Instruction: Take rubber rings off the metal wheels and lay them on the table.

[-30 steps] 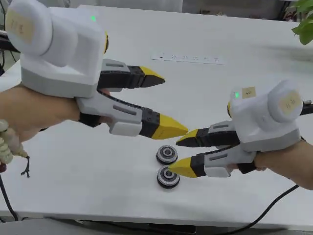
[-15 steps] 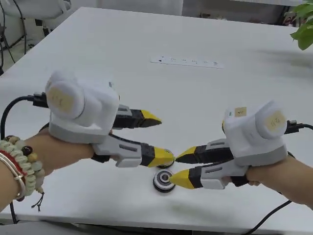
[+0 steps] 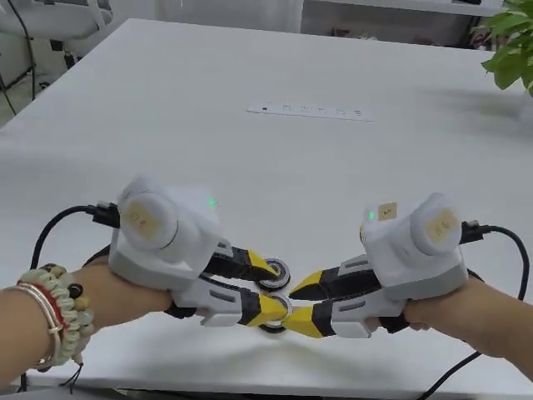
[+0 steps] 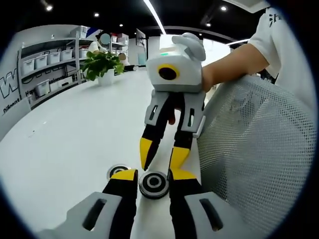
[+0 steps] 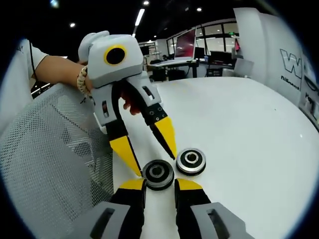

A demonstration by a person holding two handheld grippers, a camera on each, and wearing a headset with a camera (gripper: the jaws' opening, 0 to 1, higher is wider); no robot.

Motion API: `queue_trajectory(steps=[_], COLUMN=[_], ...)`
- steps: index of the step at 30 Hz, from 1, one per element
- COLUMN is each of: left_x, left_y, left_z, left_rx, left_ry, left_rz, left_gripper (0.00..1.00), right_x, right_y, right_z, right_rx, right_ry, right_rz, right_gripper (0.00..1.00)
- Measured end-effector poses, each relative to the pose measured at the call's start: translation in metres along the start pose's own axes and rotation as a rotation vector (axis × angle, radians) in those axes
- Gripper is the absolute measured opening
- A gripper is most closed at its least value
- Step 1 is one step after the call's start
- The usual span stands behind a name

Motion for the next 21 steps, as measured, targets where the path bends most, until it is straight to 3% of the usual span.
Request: queue_trajectory(steps=[8,9,15,21], left_x=[0.012,0.014,0.013,0.013], left_y=[0.001,0.0,0.004,0.002], left_z=[0.002,0.003,0.004,0.003], left_rx=[0.017,0.014,0.002,0.002], left_ry=[0.037,0.054,0.029,0.023], left_rz=[-0.009,0.01,0.056,0.057], left_gripper=[0.16,0.16,0.1,0.09], right_x=[0.001,0.001,0.004,0.008], right_y=[0.001,0.001,0.002,0.005], right_z=[0.0,0.0,0.001,0.006], right_rx=[-0.014,-0.014,-0.013,-0.011], right_ry=[0.0,0.002,0.017,0.036], right_rz=[0.014,0.013,0.008,-0.002], right_gripper=[0.2,0.2,0.2,0.21])
Point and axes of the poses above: the centre of the closed fingertips' face, and the gripper's own axes: z roughly forward along the fingers, y roughly to its left, x roughly out of its underside, the point moved 6 cm from there along -z, roughly backward along the fingers, and after that the axes turned 7 degrees about -z, right-handed, at the moved point
